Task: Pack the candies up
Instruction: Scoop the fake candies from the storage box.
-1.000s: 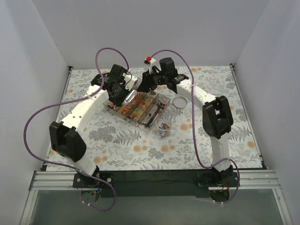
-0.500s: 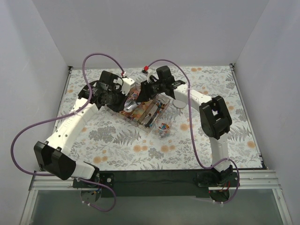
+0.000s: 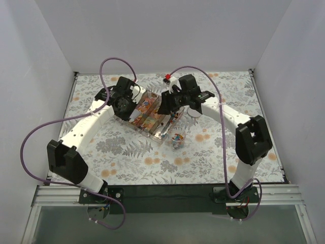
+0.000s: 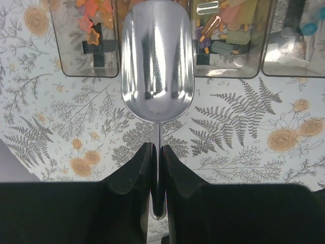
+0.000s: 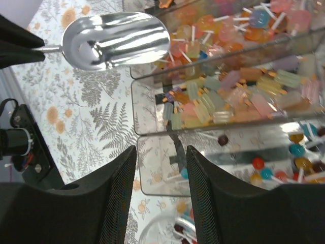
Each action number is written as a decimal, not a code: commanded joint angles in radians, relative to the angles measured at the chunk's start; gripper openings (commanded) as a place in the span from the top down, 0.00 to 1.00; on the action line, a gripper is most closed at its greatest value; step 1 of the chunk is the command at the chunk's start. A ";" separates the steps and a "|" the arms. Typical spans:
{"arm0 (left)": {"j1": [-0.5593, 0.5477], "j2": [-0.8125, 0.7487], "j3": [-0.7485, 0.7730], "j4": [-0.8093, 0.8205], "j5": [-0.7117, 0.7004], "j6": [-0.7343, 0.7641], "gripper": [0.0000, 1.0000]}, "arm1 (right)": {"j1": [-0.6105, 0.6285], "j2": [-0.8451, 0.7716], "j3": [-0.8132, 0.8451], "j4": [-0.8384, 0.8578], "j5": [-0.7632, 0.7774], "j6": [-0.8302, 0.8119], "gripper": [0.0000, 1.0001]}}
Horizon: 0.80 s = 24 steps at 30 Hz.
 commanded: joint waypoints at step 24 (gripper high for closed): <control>-0.051 0.353 0.306 -0.203 -0.184 -0.083 1.00 | -0.002 -0.170 -0.240 -0.043 0.183 -0.075 0.49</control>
